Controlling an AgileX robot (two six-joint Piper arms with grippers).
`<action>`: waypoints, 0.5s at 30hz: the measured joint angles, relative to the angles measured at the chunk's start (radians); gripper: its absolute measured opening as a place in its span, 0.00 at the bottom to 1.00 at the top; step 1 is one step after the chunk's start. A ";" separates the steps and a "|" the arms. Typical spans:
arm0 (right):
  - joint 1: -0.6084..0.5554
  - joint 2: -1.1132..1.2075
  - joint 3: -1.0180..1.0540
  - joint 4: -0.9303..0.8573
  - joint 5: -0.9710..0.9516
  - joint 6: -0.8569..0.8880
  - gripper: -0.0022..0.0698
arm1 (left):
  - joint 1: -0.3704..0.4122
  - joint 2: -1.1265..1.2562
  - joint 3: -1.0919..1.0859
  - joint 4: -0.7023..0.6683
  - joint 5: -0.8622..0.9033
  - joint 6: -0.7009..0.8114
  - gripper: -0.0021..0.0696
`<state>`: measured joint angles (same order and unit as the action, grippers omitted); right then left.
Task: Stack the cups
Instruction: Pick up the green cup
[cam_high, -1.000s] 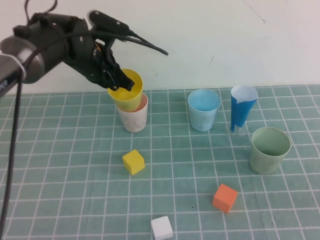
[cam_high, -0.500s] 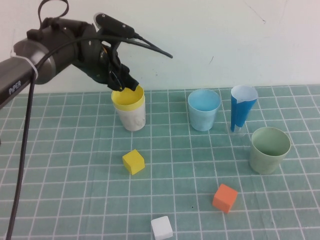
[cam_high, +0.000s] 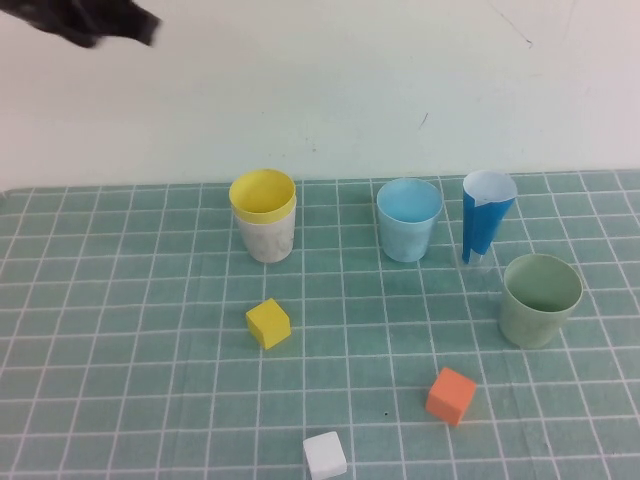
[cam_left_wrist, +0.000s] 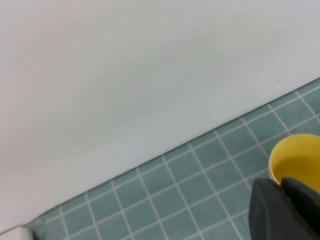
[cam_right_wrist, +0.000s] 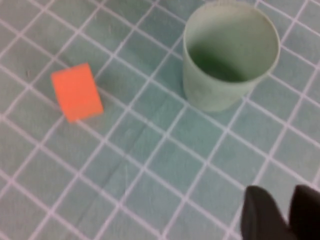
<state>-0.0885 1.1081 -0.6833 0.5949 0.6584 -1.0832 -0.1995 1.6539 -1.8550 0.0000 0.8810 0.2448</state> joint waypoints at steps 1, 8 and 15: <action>0.000 0.045 -0.020 0.037 -0.008 -0.026 0.26 | 0.009 -0.019 0.000 -0.011 0.020 0.007 0.04; 0.018 0.334 -0.182 0.271 -0.027 -0.254 0.62 | 0.033 -0.187 0.133 -0.142 0.055 0.074 0.03; 0.054 0.567 -0.341 0.273 -0.038 -0.294 0.67 | 0.033 -0.380 0.431 -0.200 -0.063 0.115 0.03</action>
<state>-0.0348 1.6751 -1.0241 0.8681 0.6200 -1.3770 -0.1665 1.2742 -1.4241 -0.1999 0.8182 0.3601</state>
